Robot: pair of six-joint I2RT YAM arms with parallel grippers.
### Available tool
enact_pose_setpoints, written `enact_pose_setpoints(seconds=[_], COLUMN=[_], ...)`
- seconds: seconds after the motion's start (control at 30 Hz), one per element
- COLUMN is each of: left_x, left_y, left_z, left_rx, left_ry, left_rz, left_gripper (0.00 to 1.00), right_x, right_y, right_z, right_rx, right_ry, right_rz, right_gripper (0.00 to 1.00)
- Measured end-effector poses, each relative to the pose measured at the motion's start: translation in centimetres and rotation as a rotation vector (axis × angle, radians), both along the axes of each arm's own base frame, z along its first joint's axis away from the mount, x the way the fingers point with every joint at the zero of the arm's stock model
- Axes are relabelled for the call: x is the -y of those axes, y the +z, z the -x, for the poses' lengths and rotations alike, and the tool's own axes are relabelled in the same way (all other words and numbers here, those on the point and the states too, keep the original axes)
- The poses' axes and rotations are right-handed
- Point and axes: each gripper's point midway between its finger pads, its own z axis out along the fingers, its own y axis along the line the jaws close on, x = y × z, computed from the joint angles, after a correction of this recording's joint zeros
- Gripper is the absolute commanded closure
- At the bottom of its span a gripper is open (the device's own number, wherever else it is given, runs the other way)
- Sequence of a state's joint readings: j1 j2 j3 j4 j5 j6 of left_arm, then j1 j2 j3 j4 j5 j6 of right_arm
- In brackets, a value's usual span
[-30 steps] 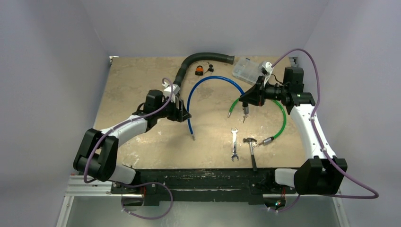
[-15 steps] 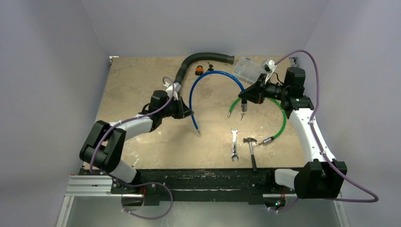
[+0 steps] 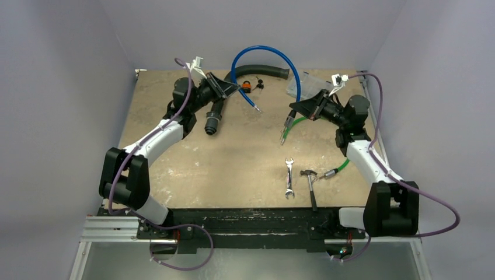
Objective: Lock with the key
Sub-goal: Lock the lock.
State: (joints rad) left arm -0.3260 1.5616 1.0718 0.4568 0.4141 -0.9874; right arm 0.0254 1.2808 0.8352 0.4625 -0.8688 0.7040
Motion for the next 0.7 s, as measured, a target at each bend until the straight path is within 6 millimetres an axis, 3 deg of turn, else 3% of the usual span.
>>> enact_pose_setpoints(seconds=[0.13, 0.4, 0.7], left_x=[0.3, 1.4, 2.2], left_y=[2.6, 4.6, 4.0], left_z=[-0.2, -0.1, 0.5], left_rx=[0.014, -0.020, -0.069], left_ry=[-0.002, -0.015, -0.024], left_rz=[0.060, 0.082, 0.078], left_gripper=[1.00, 1.00, 1.00], right_x=[-0.8, -2.9, -3.6], right_y=[0.3, 2.5, 3.3], right_z=[-0.2, 0.1, -0.4], right_rx=[-0.026, 0.028, 0.027], right_ry=[-0.012, 0.048, 0.008], right_rz=[-0.134, -0.315, -0.394], right_gripper=[1.00, 1.00, 1.00])
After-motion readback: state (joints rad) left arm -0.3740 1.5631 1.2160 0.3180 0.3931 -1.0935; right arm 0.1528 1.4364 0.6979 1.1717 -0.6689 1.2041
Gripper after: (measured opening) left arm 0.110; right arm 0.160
